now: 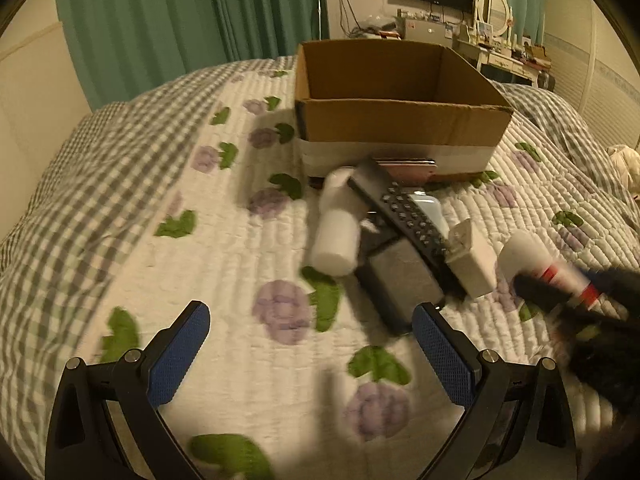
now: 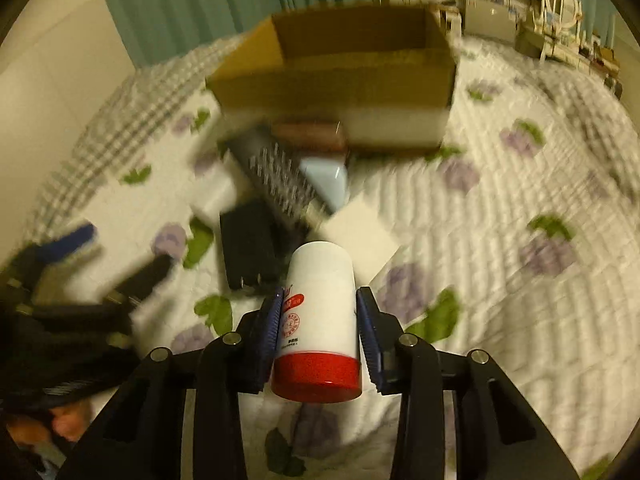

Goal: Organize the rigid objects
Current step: 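Grasp the white-and-red spray can with the right gripper while the left grasps the black power bank, then lower the spray can and power bank into the box and open both grippers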

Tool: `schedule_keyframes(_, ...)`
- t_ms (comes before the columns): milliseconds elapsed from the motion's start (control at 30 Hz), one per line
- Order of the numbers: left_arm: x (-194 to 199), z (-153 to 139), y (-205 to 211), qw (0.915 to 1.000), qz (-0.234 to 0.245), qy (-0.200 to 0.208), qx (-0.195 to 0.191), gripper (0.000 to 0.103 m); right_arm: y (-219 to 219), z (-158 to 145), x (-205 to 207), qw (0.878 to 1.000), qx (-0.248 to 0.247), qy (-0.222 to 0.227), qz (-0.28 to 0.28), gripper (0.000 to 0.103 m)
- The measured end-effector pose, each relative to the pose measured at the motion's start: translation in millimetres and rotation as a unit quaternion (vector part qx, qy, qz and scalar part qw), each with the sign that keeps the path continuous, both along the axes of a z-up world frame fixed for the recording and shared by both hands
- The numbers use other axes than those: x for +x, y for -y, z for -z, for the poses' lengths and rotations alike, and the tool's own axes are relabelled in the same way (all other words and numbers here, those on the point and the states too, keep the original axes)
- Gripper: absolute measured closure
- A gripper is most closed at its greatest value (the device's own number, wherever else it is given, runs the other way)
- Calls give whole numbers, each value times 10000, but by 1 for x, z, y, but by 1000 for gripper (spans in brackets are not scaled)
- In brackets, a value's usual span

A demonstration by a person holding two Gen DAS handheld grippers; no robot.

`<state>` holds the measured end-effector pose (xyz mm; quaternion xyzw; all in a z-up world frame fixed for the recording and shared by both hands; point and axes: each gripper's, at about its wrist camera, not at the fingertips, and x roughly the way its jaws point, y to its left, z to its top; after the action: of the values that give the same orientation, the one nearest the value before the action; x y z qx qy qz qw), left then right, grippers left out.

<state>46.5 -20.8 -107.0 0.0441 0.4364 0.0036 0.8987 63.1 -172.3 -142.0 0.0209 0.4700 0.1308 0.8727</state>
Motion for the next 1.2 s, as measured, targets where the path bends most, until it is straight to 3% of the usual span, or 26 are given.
schedule_keyframes(133,14,5,19,9993,-53,-180,-314,7,20,-32,10,9981,-396,475,-3,67)
schedule_keyframes(233,22,14,31,9986,-78,-307,-417,10,25,-32,23,9967,-541,594,119,67)
schedule_keyframes(400,39,39,41,9968,-229,-642,-423,29,43,-14,27,9988,-277,349,215,67)
schedule_keyframes(500,50,53,42,9933,-269,-863,-716,47,45,-12,29,9991,-115,337,209,67)
schedule_keyframes(667,49,53,46,9955,-210,-780,-496,53,51,-5,29,9994,20,256,220,67)
schedule_keyframes(733,38,45,47,9972,-105,-650,-345,61,53,-4,29,9994,65,229,234,67)
schedule_keyframes(833,18,30,43,9991,81,-379,-196,65,55,-7,27,9991,114,298,266,67)
schedule_keyframes(1033,-10,-19,22,9987,221,115,-442,65,49,-23,15,9979,56,602,248,67)
schedule_keyframes(1200,-2,-69,17,9950,537,559,-638,65,36,-52,10,9960,-44,884,85,67)
